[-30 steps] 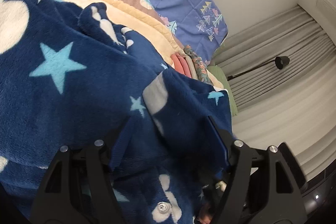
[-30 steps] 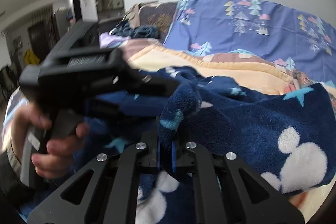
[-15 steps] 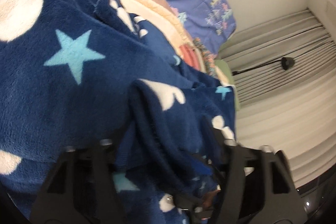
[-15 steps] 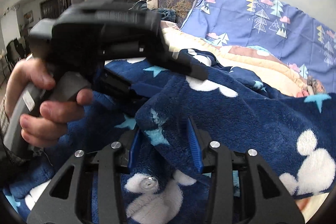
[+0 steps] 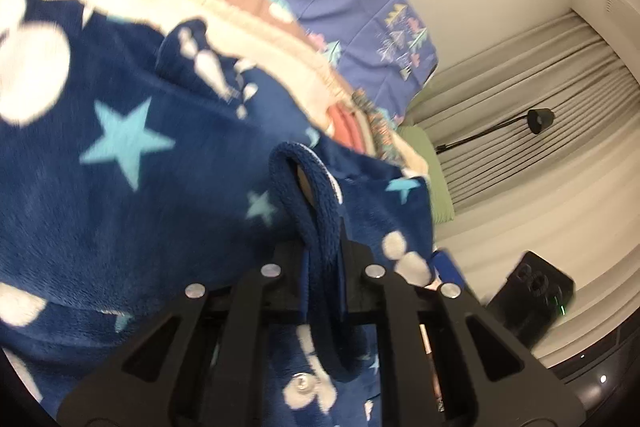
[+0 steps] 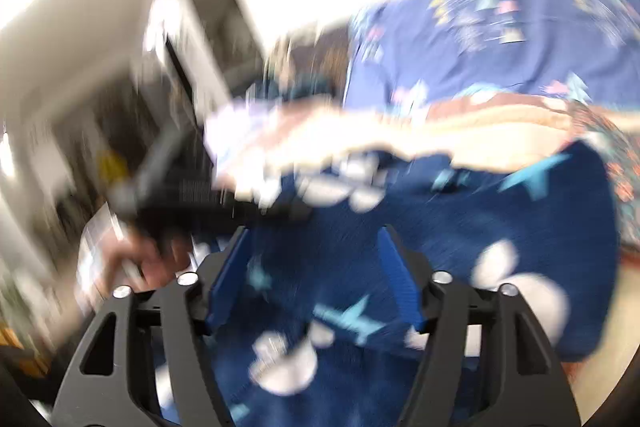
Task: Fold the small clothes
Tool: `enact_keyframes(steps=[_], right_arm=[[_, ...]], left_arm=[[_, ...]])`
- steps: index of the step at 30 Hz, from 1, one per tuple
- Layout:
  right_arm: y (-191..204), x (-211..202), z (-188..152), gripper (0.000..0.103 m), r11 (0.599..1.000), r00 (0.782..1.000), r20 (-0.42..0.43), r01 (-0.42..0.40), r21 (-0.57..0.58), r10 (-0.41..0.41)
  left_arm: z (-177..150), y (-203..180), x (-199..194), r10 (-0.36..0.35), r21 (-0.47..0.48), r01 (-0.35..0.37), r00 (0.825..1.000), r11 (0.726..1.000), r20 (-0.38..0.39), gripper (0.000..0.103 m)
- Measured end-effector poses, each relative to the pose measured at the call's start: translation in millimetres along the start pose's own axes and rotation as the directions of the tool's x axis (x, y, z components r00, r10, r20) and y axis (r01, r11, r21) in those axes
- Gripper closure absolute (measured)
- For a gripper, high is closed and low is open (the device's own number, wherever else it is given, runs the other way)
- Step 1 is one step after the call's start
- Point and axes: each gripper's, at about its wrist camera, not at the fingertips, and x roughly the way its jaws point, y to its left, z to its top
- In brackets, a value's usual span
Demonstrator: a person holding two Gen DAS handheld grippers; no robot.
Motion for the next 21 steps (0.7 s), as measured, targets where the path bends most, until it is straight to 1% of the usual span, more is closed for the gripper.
enact_keyframes(steps=[2,4,5,6,8,10,11,15,16,18,20,21], right_arm=[[-19.0,-19.8,9.0,0.034,0.995,0.996,0.082,-0.039,0.093,0.031],[-44.4,-45.1,14.6,0.032,0.98,0.985,0.17,-0.043,0.193,0.01],[-52.3,-51.7,14.3,0.03,0.975,0.982,0.189,-0.036,0.221,-0.007],[-64.1,-60.1,14.6,0.03,0.963,0.977,0.21,-0.015,0.269,-0.043],[-84.9,-69.6,12.2,0.03,0.937,0.971,0.231,-0.023,0.348,-0.062],[-96.6,-72.8,10.5,0.03,0.919,0.969,0.235,-0.028,0.393,-0.071],[-101.1,-73.8,9.5,0.03,0.914,0.969,0.233,-0.025,0.404,-0.076],[-105.8,-68.5,7.6,0.03,0.91,0.977,0.2,-0.012,0.415,-0.078],[-103.9,-65.6,7.1,0.03,0.912,0.979,0.188,-0.005,0.41,-0.08],[-98.6,-60.7,6.1,0.03,0.919,0.982,0.165,0.016,0.393,-0.088],[-94.0,-53.4,3.5,0.03,0.923,0.983,0.144,0.053,0.38,-0.115],[-92.6,-48.3,2.3,0.03,0.924,0.984,0.135,0.058,0.378,-0.117]], left_arm=[[6.6,-7.7,-9.3,-0.017,0.01,0.016,0.999,1.0,0.03,0.093],[15.4,-14.3,-17.4,-0.028,-0.002,0.028,0.999,1.0,0.045,0.093],[19.4,-17.7,-20.1,-0.048,-0.006,0.048,0.998,0.999,0.049,0.093],[23.8,-23.2,-21.1,-0.066,-0.007,0.066,0.996,0.998,0.054,0.093],[34.0,-35.0,-26.2,-0.09,-0.009,0.091,0.994,0.996,0.066,0.093],[44.4,-47.2,-34.3,-0.105,-0.008,0.106,0.991,0.994,0.079,0.093],[49.2,-52.5,-39.9,-0.102,-0.002,0.103,0.991,0.995,0.09,0.093],[62.4,-62.1,-66.7,-0.054,0.021,0.051,0.987,0.998,0.151,0.093],[65.3,-58.9,-76.8,-0.038,0.015,0.036,0.984,0.999,0.172,0.093],[68.2,-42.7,-95.4,-0.031,-0.019,0.036,0.979,0.999,0.199,0.093],[66.9,-22.8,-107.0,-0.028,-0.057,0.04,0.978,0.998,0.208,0.093],[65.0,-8.7,-111.6,-0.011,-0.078,0.027,0.979,0.997,0.202,0.093]])
